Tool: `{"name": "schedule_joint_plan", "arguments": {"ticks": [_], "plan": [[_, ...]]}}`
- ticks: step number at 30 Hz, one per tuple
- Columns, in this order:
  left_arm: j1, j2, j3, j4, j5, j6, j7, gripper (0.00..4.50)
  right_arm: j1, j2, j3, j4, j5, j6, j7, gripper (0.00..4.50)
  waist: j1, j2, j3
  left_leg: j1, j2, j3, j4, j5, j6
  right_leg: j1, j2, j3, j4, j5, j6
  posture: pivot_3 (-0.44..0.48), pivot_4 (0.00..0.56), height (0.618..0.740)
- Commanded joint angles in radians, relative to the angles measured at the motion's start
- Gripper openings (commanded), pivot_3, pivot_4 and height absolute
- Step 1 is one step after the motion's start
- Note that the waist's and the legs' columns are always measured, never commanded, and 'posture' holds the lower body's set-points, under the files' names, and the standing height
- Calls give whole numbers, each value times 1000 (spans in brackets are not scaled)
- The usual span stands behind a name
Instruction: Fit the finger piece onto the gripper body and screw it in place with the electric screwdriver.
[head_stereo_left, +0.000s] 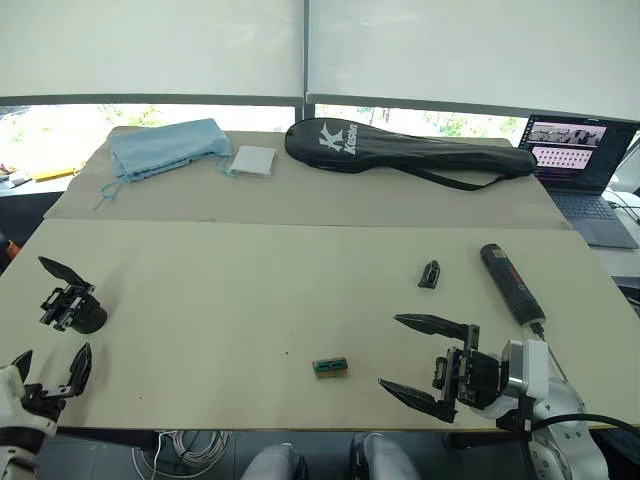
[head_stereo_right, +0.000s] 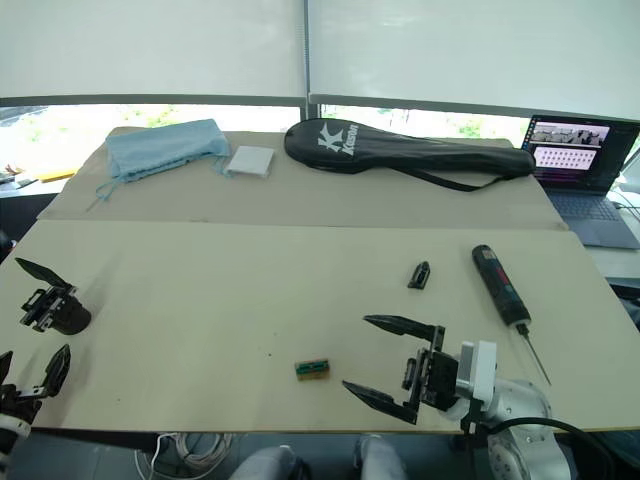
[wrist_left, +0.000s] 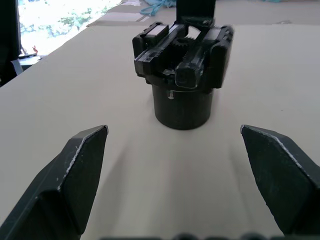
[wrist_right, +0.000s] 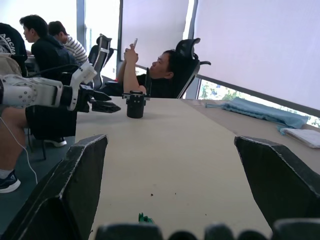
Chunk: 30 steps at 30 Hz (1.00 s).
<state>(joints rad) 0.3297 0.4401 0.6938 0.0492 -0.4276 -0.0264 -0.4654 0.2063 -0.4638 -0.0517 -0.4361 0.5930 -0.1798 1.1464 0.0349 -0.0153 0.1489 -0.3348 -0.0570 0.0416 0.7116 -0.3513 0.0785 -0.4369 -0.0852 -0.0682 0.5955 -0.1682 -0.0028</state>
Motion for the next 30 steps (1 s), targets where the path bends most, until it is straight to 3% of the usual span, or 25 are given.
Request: {"name": "schedule_joint_plan", "arguments": {"ticks": [1,23,28,30], "plan": [[-49,14,-24,64,42,-24,31,4500,-12,2,-2,-10,13,-27,0,4457,0,0,0,0,0,0,0,0,0,0,0,0,0,0,0,0,150,740],[-336,81,-134,355,89,-75,-6,4500,-5,-1,14,-30,4,-30,-16,4457,3,12,0,4,0,0,0,2,-4,4,0,-1,2,0,-1,0,150,740],[-366,76,-161,380,92,-101,-35,2485,6,-7,9,-19,5,-38,-3,4500,5,12,0,4,0,0,0,2,-4,4,-1,-1,2,1,-1,0,150,740],[-367,68,-163,375,89,-130,-45,2327,11,-12,5,-16,7,-39,3,4500,6,12,0,4,0,0,0,2,-4,5,-1,-2,1,1,-1,0,150,740]]}}
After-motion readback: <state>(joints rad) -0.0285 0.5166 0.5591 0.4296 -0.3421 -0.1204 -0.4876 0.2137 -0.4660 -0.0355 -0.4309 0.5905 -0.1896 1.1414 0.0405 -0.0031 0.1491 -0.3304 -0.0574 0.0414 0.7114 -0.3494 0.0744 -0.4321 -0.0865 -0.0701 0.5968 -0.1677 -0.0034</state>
